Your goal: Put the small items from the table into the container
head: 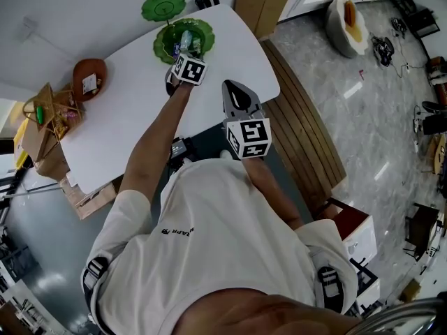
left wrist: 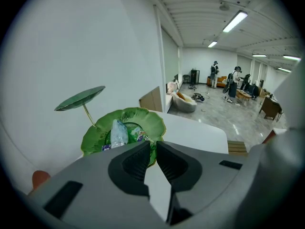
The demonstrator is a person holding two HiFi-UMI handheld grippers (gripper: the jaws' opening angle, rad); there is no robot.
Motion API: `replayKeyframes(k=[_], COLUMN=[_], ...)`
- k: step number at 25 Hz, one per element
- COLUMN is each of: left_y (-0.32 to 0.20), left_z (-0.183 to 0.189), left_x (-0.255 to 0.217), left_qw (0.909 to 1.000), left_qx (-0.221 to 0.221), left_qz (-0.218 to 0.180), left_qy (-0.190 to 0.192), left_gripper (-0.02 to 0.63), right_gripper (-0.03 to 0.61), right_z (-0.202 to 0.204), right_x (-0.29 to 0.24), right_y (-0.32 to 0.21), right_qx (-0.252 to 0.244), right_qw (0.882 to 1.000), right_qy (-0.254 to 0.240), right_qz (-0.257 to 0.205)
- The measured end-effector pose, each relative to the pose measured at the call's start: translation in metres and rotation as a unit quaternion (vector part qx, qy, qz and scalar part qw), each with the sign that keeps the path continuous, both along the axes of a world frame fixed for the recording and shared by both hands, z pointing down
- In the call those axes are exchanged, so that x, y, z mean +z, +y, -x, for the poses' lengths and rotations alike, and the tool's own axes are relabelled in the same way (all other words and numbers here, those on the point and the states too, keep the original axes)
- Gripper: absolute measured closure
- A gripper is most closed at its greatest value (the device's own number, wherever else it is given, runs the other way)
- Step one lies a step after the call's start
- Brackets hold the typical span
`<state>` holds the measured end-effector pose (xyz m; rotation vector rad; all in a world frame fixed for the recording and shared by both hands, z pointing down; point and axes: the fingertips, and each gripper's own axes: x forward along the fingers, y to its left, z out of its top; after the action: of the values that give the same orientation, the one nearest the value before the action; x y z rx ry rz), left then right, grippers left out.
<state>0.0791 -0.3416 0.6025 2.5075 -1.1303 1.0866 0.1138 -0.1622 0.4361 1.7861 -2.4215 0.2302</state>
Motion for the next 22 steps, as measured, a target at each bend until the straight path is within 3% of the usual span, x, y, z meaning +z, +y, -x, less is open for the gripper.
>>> replayKeyframes(k=[3,6,10,18,22], left_y=[-0.003,-0.003,0.004,0.012,0.020], left_z=[0.003,0.002,0.003,0.014,0.020], left_x=[-0.001,-0.005,-0.015,-0.038,-0.053], left_qw=[1.0000,0.9999,0.9991,0.9951,0.9907], left_qx=[-0.006,-0.009,-0.012,-0.043,-0.062], left_qz=[-0.004,-0.011,-0.036,-0.067,-0.085], left_qy=[-0.001,0.005,0.020,0.058,0.087], left_gripper=[0.581,0.517,0.500,0.505,0.576], right_gripper=[0.572,0.571,0.571,0.572,0.572], right_z=[-0.002,-0.004,-0.002,0.007,0.009], right_x=[0.000,0.000,0.000,-0.002,-0.003], right_y=[0.000,0.000,-0.001,0.001,0.004], right_qx=[0.004,0.005,0.001,-0.007,-0.010], right_qw=[1.000,1.000,1.000,1.000,1.000], right_qy=[0.001,0.000,-0.004,-0.002,-0.001], right_qz=[0.000,0.001,0.000,-0.002,-0.004])
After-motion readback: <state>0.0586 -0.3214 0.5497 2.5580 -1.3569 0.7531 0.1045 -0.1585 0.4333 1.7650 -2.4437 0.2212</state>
